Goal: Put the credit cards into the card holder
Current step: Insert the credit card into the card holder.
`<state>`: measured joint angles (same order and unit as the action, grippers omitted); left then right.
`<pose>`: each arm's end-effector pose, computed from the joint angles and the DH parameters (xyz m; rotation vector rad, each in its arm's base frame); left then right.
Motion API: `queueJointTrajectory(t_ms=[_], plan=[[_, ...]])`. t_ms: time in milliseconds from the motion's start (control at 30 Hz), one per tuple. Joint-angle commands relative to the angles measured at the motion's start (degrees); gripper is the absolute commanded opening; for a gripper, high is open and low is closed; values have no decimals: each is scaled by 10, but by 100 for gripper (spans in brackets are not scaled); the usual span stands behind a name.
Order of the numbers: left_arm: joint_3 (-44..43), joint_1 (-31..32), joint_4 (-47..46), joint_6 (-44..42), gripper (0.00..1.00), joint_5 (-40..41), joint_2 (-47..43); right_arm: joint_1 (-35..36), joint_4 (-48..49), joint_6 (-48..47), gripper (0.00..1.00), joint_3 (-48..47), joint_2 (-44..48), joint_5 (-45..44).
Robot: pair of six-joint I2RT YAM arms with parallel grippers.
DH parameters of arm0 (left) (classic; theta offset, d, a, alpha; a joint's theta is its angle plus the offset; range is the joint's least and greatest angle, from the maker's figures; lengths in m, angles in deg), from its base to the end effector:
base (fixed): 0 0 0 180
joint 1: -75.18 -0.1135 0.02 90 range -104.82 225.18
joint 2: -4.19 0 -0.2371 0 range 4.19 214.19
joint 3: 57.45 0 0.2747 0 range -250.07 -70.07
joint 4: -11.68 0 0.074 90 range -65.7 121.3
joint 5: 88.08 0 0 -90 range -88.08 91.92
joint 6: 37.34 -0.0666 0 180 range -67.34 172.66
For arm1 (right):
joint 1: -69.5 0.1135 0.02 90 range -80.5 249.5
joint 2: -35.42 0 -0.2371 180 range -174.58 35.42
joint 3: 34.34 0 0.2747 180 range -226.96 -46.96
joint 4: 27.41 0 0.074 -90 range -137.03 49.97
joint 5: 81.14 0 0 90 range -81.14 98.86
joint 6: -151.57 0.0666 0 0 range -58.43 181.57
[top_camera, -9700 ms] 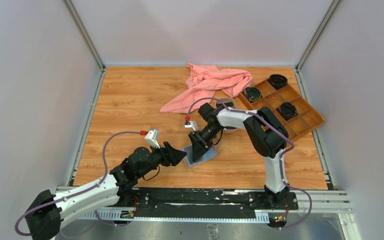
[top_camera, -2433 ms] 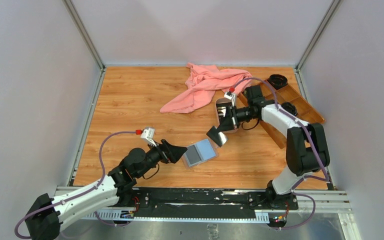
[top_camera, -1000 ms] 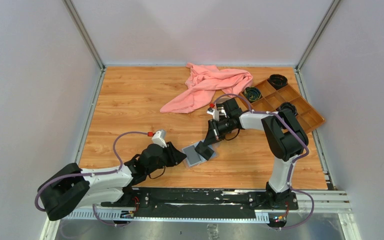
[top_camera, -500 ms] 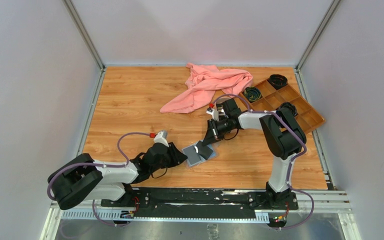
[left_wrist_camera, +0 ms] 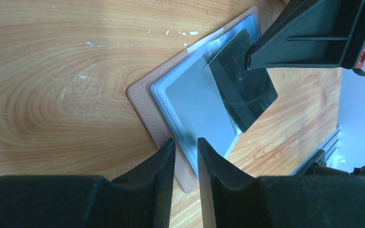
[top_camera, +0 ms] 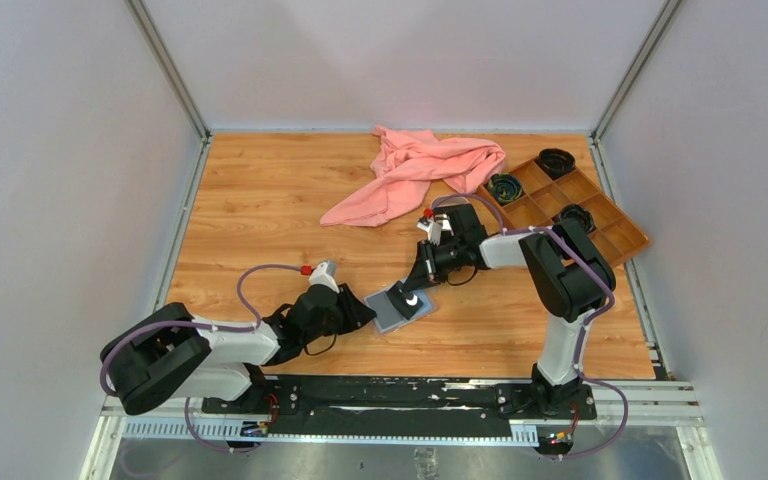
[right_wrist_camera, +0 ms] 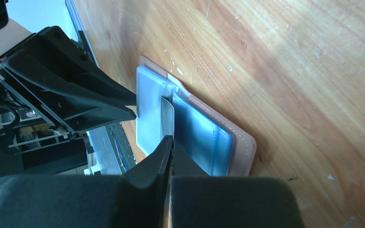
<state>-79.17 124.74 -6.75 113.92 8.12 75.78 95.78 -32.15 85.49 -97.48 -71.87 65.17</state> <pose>0.1623 -0.1794 0.0553 -0.3031 2.2746 -0.9882 0.2987 0.2093 0.0650 -0.5421 2.4398 1.5774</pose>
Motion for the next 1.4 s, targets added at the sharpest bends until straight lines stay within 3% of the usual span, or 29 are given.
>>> queueJointTrajectory(t_ms=[0, 1000, 1367], plan=[[-7, -3, 14, 0, 29, -6, 13, 11, 40, 16, 0, 24, 10, -33], [-21, -3, 15, -3, 27, -29, 46, 29, 230, 89, 0, 125, 30, -59], [-16, -3, 14, 1, 25, -16, 56, 13, 218, 79, 0, 137, 53, -82]])
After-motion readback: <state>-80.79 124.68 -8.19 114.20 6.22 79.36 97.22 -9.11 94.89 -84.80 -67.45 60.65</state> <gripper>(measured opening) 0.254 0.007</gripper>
